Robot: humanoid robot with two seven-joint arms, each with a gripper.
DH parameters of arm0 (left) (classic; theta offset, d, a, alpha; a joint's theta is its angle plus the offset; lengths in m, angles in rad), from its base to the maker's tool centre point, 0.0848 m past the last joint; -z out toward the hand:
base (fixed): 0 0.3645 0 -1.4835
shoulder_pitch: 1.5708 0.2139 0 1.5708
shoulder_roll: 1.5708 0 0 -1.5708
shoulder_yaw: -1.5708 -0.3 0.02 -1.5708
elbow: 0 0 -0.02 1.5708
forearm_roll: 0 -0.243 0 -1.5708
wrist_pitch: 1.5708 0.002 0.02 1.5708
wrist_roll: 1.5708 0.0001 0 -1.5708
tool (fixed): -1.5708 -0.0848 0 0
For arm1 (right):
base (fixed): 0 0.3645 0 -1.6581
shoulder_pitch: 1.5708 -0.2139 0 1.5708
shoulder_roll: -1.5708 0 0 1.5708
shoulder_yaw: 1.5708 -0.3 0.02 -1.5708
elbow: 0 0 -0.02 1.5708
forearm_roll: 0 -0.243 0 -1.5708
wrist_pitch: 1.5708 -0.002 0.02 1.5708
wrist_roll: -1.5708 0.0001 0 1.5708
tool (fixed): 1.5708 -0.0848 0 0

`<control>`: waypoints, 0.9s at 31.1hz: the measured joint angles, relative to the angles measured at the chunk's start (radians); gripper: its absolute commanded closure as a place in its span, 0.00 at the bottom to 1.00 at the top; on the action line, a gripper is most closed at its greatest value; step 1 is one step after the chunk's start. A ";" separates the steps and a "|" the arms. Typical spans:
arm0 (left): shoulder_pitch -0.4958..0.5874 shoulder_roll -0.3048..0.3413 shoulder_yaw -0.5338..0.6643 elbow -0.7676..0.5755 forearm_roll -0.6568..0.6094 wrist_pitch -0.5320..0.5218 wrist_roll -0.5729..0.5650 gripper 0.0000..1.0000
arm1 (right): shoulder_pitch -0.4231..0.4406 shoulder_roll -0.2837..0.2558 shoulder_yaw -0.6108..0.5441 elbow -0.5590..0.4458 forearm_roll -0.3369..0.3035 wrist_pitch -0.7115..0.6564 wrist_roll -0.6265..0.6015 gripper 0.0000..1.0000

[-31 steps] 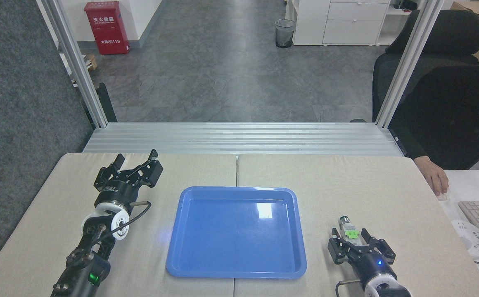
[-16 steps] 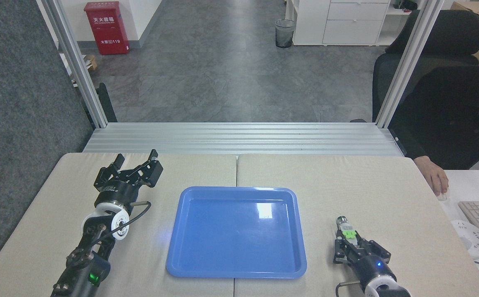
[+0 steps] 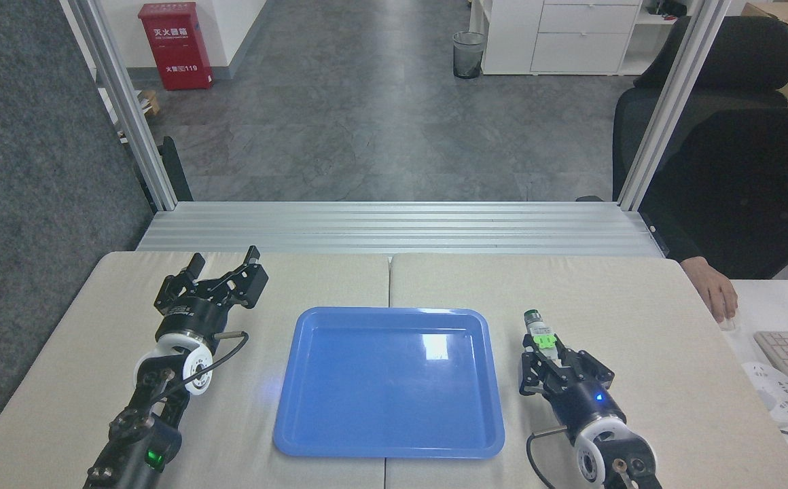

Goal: Pick up switch part and place in tray
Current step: 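Lift the switch part with the right gripper toward the tray, then lower the switch part into the blue tray and open the right gripper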

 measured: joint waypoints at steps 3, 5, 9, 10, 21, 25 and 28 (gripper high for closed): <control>0.000 0.000 0.000 0.000 0.000 0.000 0.000 0.00 | -0.004 0.015 0.036 -0.024 0.009 -0.001 0.006 1.00; 0.000 0.000 0.000 0.000 0.000 0.000 0.000 0.00 | -0.007 0.024 0.066 -0.038 0.014 -0.002 0.008 1.00; 0.000 0.000 0.000 0.000 0.000 0.000 0.000 0.00 | -0.010 0.039 0.123 -0.052 0.021 -0.004 0.021 0.99; 0.000 0.000 0.000 0.000 0.000 0.000 0.000 0.00 | -0.010 0.044 0.139 -0.054 0.024 -0.005 0.028 0.99; 0.000 0.000 0.000 0.000 0.000 0.000 0.000 0.00 | -0.016 0.093 0.260 -0.029 0.097 -0.006 0.109 0.65; 0.000 0.000 0.000 0.000 0.000 0.000 0.000 0.00 | -0.018 0.111 0.284 -0.010 0.126 0.003 0.116 0.01; 0.000 0.000 0.000 0.000 0.000 0.000 0.000 0.00 | -0.019 0.123 0.293 0.001 0.139 0.025 0.117 0.01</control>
